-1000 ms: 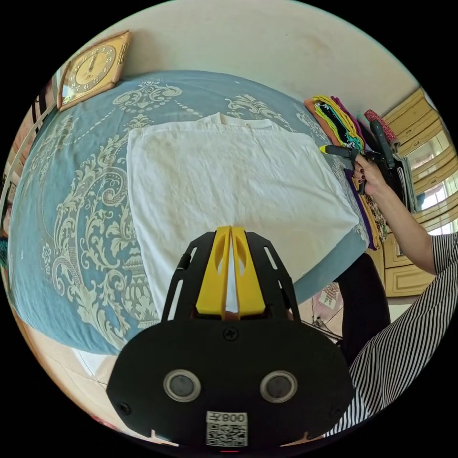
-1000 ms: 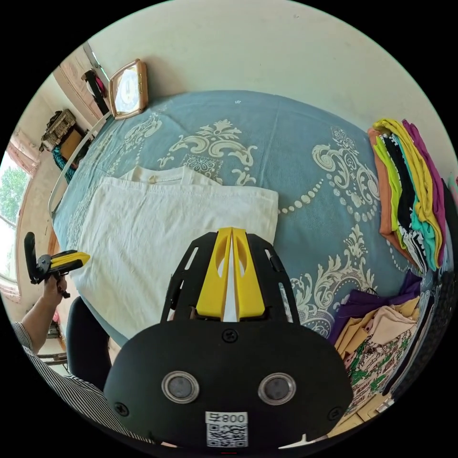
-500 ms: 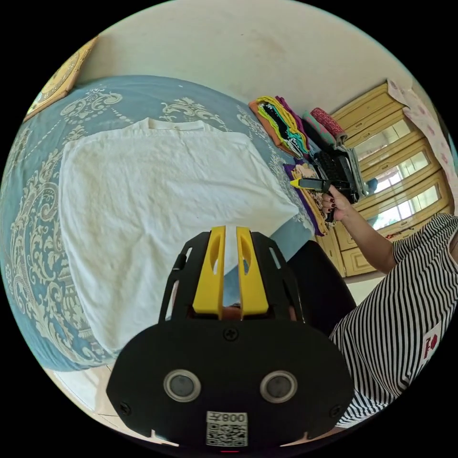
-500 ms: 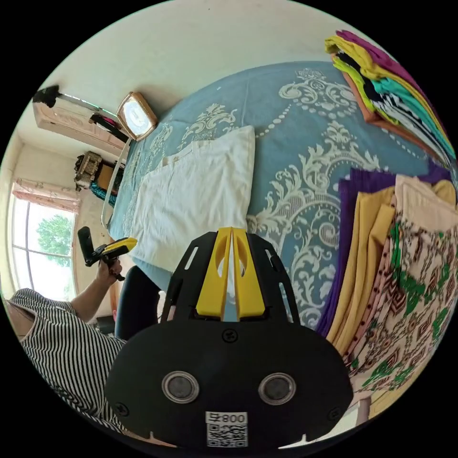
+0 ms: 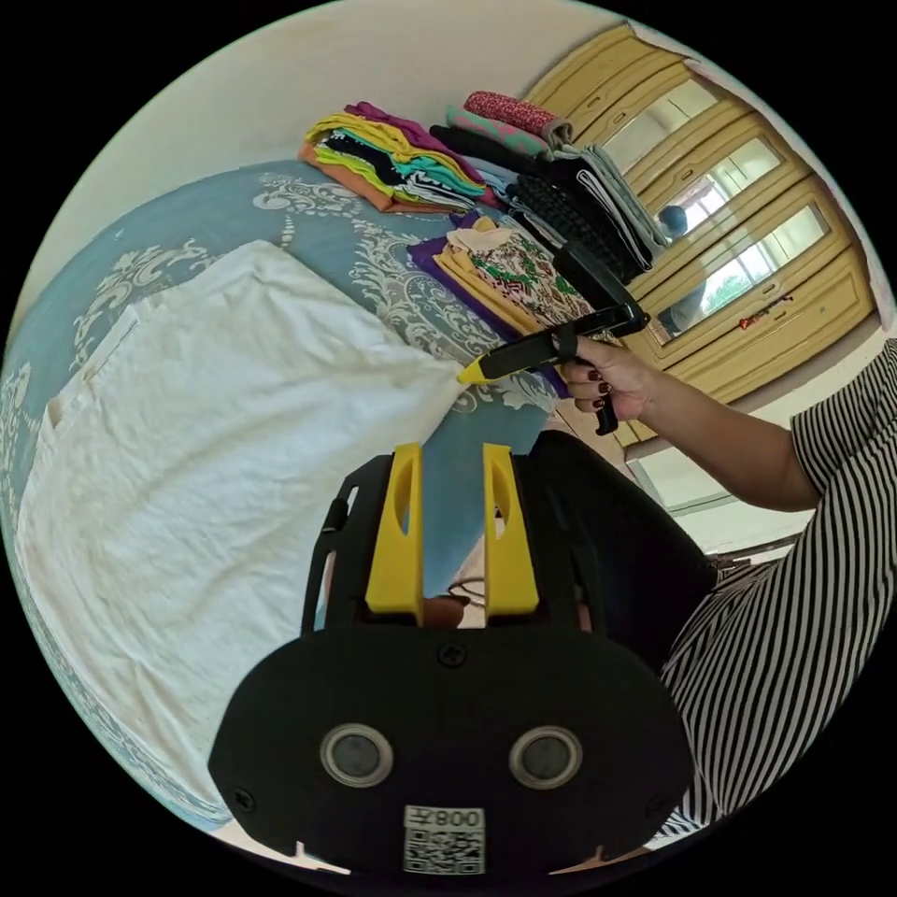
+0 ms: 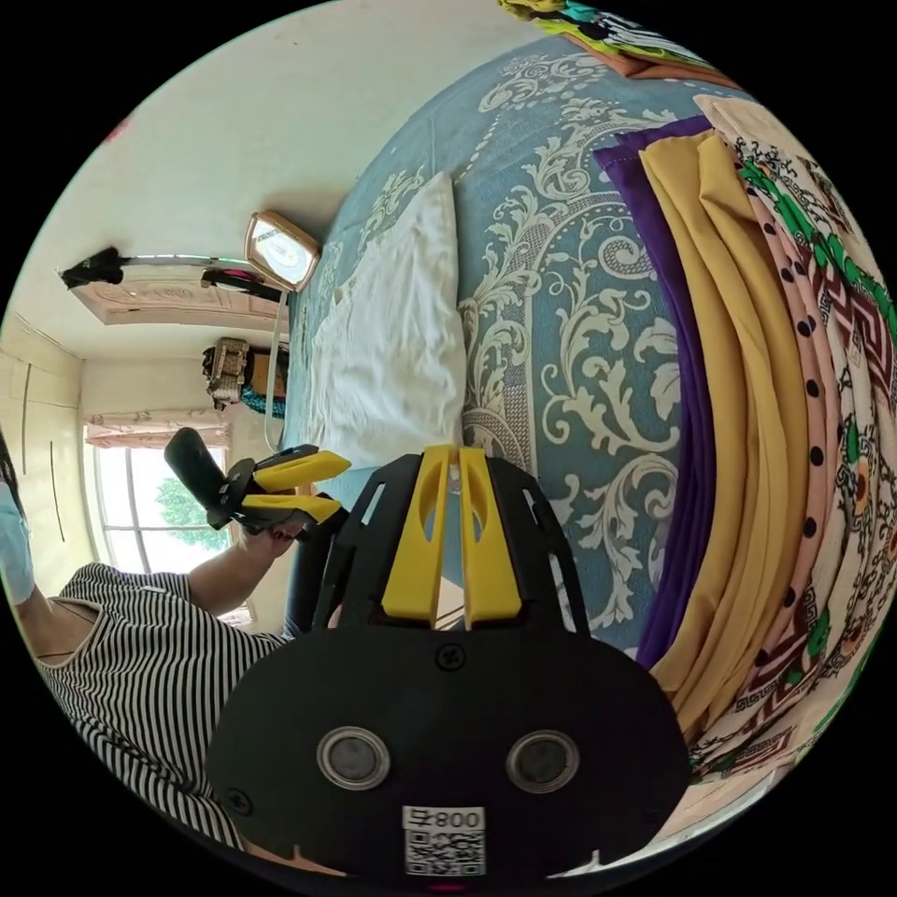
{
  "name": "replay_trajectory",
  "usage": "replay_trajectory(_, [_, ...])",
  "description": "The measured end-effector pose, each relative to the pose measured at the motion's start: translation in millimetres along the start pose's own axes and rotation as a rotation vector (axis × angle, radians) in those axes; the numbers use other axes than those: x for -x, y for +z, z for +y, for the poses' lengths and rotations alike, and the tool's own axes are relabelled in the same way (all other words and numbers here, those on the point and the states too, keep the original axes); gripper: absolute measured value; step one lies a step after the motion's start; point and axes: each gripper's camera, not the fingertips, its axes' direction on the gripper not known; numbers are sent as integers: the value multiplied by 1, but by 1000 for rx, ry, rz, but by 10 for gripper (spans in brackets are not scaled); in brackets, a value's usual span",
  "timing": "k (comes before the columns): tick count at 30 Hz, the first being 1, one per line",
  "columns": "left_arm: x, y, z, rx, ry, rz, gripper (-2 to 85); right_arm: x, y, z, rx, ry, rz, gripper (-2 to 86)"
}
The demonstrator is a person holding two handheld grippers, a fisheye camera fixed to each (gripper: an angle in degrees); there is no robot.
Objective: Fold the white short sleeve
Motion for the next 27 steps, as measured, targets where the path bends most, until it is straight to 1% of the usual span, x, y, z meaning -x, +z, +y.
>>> replay_trajectory(7, [-50, 10, -58, 34, 122, -161, 103, 3, 13, -14, -42, -108, -135, 11])
replay_trajectory(10, [-62, 14, -72, 64, 110, -276, 61, 6, 27, -25, -29, -138, -181, 10])
replay_trajectory(11, [-64, 10, -74, 52, 89, -327, 37, 8, 32, -30, -20, -154, -176, 10])
replay_trajectory(12, [-63, 3, -73, 31, 69, -334, 29, 9, 34, -32, -21, -162, -176, 10])
replay_trajectory(16, [-50, -25, -66, -50, -47, -295, 18, -4, 30, -48, -109, -155, -179, 9])
replay_trajectory(20, [-24, -53, -50, -161, -204, -173, 14, -30, 31, -88, -184, -88, -179, 23])
replay_trajectory(24, [-9, -64, -36, -219, -287, -102, 12, -32, 45, -141, -174, -74, -164, 41])
replay_trajectory(27, [-8, -59, -31, -218, -286, -78, 12, -21, 58, -187, -159, -81, -113, 57])
